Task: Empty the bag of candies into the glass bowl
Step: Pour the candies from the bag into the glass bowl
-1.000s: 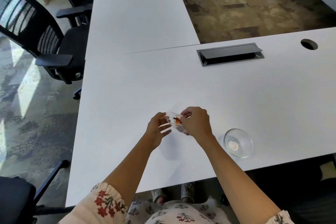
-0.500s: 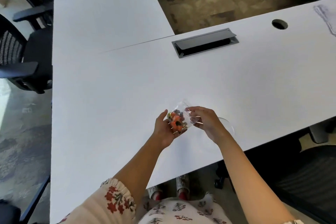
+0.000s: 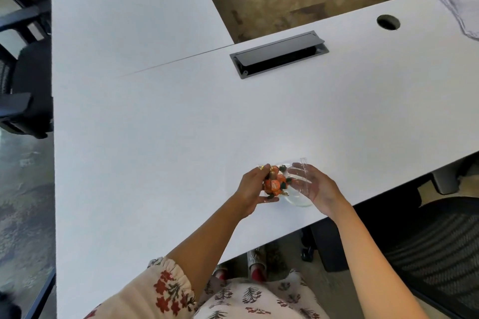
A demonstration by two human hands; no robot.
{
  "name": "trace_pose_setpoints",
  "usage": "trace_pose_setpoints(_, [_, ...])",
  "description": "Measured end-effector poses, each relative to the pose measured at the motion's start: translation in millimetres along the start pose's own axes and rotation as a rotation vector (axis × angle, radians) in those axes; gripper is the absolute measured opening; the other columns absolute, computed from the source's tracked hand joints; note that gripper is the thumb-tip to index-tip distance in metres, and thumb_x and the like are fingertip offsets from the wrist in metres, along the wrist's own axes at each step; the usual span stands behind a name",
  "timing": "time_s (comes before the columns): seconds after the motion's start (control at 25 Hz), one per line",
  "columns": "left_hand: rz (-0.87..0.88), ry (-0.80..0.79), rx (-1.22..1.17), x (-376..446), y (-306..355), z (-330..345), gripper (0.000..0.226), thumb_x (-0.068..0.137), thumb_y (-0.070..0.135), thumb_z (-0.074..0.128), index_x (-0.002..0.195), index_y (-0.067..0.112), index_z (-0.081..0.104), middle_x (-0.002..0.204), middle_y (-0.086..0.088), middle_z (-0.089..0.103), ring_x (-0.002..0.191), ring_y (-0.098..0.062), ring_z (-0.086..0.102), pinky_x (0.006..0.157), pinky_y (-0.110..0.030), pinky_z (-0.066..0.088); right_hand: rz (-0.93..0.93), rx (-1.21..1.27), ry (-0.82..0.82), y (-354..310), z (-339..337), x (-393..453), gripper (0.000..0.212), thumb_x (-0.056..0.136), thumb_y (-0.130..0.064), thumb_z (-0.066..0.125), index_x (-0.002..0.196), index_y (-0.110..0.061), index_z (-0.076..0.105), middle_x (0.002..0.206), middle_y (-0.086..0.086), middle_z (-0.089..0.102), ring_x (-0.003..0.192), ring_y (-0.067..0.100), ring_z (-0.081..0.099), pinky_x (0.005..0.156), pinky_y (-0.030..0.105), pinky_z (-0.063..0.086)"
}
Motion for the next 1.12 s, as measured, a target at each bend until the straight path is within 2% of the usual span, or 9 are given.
trace_pose_setpoints(0.2, [0.018, -0.001, 0.131, 5.4, 1.0, 24.1, 0.031, 0.102, 0.030, 0.060, 0.124, 0.009, 0.066, 0.118, -0.013, 0.072, 0.098, -0.029, 0.072, 0.083, -0.048, 0.064, 0.046, 0.037, 0.078, 9.0, -18.3, 12.0, 0.041, 0.107, -0.040, 0.041, 0.109, -0.012, 0.071, 0.101, 0.006, 0.078, 0.087, 0.019, 0.073, 0.067, 0.026, 0.061])
trace_pose_setpoints(0.28, [0.040, -0.013, 0.174, 6.7, 0.4, 28.7, 0.030, 0.096, 0.020, 0.070, 0.123, 0.006, 0.067, 0.106, -0.011, 0.073, 0.087, -0.024, 0.071, 0.082, -0.049, 0.064, 0.035, 0.092, 0.099, 10.8, -23.0, 16.7, 0.037, 0.106, -0.037, 0.044, 0.106, -0.012, 0.072, 0.108, 0.009, 0.074, 0.092, 0.022, 0.072, 0.072, 0.031, 0.059])
trace_pose_setpoints(0.36, [0.058, -0.029, 0.207, 7.0, -0.4, 32.2, 0.033, 0.090, 0.010, 0.075, 0.121, 0.003, 0.067, 0.100, -0.013, 0.074, 0.081, -0.023, 0.070, 0.084, -0.052, 0.063, 0.018, 0.188, 0.118, 10.7, -24.2, 16.4, 0.032, 0.105, -0.029, 0.046, 0.100, -0.012, 0.072, 0.098, 0.007, 0.076, 0.081, 0.020, 0.075, 0.063, 0.029, 0.062])
trace_pose_setpoints(0.44, [0.078, -0.027, 0.234, 6.6, -0.1, 36.1, 0.040, 0.086, 0.006, 0.077, 0.125, 0.002, 0.065, 0.104, -0.019, 0.075, 0.081, -0.026, 0.072, 0.083, -0.049, 0.064, 0.008, 0.236, 0.121, 10.4, -24.5, 14.6, 0.031, 0.105, -0.024, 0.046, 0.096, -0.012, 0.073, 0.087, 0.005, 0.078, 0.071, 0.017, 0.076, 0.057, 0.026, 0.061])
trace_pose_setpoints(0.56, [0.108, 0.020, 0.238, 5.6, 3.8, 42.9, 0.045, 0.082, 0.014, 0.081, 0.123, 0.001, 0.066, 0.105, -0.019, 0.076, 0.087, -0.031, 0.077, 0.077, -0.045, 0.065, 0.003, 0.277, 0.124, 9.6, -27.1, 14.8, 0.033, 0.104, -0.022, 0.047, 0.091, -0.012, 0.075, 0.084, 0.005, 0.079, 0.071, 0.017, 0.077, 0.058, 0.026, 0.062])
trace_pose_setpoints(0.64, [0.112, 0.063, 0.232, 7.1, 7.0, 45.2, 0.039, 0.084, 0.019, 0.082, 0.115, -0.002, 0.072, 0.102, -0.019, 0.077, 0.086, -0.032, 0.078, 0.076, -0.046, 0.066, -0.002, 0.278, 0.126, 7.1, -26.6, 15.5, 0.030, 0.105, -0.021, 0.046, 0.096, -0.010, 0.072, 0.084, 0.005, 0.079, 0.072, 0.016, 0.077, 0.057, 0.026, 0.062])
trace_pose_setpoints(0.72, [0.117, 0.091, 0.258, 8.6, 9.7, 46.1, 0.030, 0.087, 0.016, 0.078, 0.110, -0.002, 0.076, 0.099, -0.018, 0.078, 0.081, -0.028, 0.077, 0.078, -0.045, 0.066, -0.005, 0.261, 0.117, 5.0, -25.1, 16.6, 0.028, 0.104, -0.022, 0.047, 0.099, -0.010, 0.071, 0.088, 0.006, 0.078, 0.074, 0.017, 0.077, 0.059, 0.026, 0.062])
trace_pose_setpoints(0.92, [0.190, 0.099, 0.298, 3.1, 18.4, 46.5, 0.018, 0.087, 0.011, 0.076, 0.100, 0.000, 0.080, 0.095, -0.017, 0.080, 0.088, -0.027, 0.080, 0.083, -0.041, 0.065, -0.005, 0.213, 0.071, 0.1, -25.8, 19.5, 0.029, 0.104, -0.023, 0.047, 0.100, -0.011, 0.072, 0.092, 0.009, 0.077, 0.076, 0.020, 0.075, 0.063, 0.029, 0.062])
trace_pose_setpoints(1.12, [0.244, 0.045, 0.272, -2.2, 33.5, 47.1, 0.012, 0.086, 0.008, 0.077, 0.094, -0.001, 0.080, 0.083, -0.016, 0.078, 0.073, -0.022, 0.076, 0.073, -0.036, 0.065, 0.004, 0.203, 0.092, 2.1, -36.4, 25.9, 0.026, 0.103, -0.025, 0.051, 0.106, -0.008, 0.070, 0.097, 0.014, 0.070, 0.089, 0.028, 0.068, 0.078, 0.042, 0.063])
Point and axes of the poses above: each hand's wrist, its own x-axis towards the middle knuckle, its own z-axis out of the palm, y = z × x, the point moved 1 cm from there along x, towards the middle knuckle
